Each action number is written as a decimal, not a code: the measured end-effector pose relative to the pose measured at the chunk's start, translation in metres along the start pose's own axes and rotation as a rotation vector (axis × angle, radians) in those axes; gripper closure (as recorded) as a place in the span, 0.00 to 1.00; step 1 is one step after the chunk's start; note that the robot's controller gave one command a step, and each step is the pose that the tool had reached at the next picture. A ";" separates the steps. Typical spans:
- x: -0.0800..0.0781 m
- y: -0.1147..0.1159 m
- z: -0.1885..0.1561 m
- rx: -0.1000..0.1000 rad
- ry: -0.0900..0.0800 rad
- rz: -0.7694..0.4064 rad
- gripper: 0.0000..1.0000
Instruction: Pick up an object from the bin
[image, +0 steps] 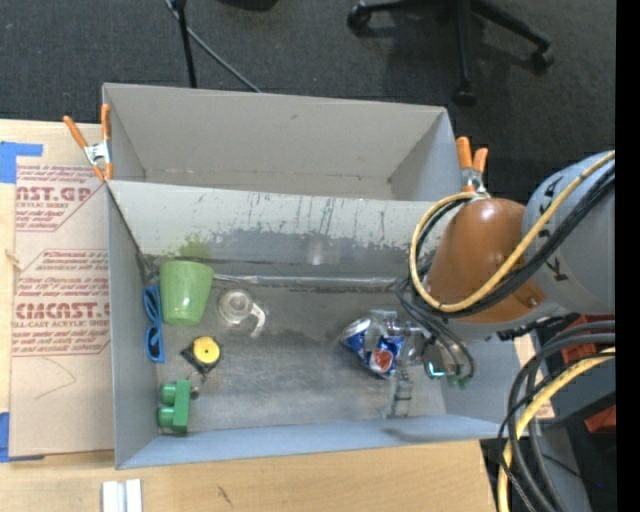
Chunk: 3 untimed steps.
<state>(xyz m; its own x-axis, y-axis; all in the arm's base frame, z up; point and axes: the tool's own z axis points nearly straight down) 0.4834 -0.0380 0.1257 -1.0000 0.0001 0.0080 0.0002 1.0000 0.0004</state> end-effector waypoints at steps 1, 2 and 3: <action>-0.086 -0.008 0.043 -0.003 -0.051 0.173 0.00; -0.086 -0.010 0.041 0.000 -0.046 0.172 1.00; -0.044 -0.024 -0.180 0.000 -0.020 0.124 1.00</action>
Offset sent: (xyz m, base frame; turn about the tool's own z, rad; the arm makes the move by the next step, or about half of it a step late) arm 0.0737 -0.0089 -0.0553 0.1719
